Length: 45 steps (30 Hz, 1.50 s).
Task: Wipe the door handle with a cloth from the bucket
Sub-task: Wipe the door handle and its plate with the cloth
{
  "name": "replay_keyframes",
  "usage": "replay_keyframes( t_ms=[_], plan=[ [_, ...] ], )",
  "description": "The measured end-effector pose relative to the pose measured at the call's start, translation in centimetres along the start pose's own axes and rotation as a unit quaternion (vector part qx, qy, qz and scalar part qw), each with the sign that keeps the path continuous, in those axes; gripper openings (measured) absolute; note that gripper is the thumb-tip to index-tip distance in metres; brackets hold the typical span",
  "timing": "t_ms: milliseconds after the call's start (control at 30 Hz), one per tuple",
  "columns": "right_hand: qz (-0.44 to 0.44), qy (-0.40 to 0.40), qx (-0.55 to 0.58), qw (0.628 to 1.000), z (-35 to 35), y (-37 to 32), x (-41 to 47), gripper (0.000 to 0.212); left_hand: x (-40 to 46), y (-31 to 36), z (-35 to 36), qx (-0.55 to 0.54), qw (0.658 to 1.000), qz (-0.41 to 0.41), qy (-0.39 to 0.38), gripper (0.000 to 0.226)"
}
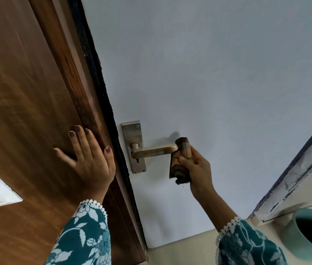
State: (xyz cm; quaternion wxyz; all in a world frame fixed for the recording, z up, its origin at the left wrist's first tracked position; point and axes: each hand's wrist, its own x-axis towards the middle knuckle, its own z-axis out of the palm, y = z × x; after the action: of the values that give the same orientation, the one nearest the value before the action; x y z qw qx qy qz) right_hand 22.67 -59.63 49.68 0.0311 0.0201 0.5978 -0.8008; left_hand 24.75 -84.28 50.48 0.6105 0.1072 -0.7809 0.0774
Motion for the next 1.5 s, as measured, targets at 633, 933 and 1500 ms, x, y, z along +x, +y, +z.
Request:
replay_keyframes(
  t_ms=[633, 933, 1500],
  plan=[
    [0.178, -0.063, 0.218, 0.957, 2.9, 1.8, -0.4, 0.032, -0.7, -2.1, 0.1, -0.003, 0.997, 0.073, -0.018, 0.065],
    [0.284, -0.171, 0.317, 0.888, 10.1, 3.6, -2.0, 0.037, -0.9, -2.4, 0.0, -0.015, 0.996, 0.083, -0.028, 0.064],
    [0.361, -0.201, 0.463, 0.784, 11.1, 3.5, -2.3, 0.038, -0.9, -2.5, 0.2, -0.017, 0.996, 0.081, -0.026, 0.063]
  ],
)
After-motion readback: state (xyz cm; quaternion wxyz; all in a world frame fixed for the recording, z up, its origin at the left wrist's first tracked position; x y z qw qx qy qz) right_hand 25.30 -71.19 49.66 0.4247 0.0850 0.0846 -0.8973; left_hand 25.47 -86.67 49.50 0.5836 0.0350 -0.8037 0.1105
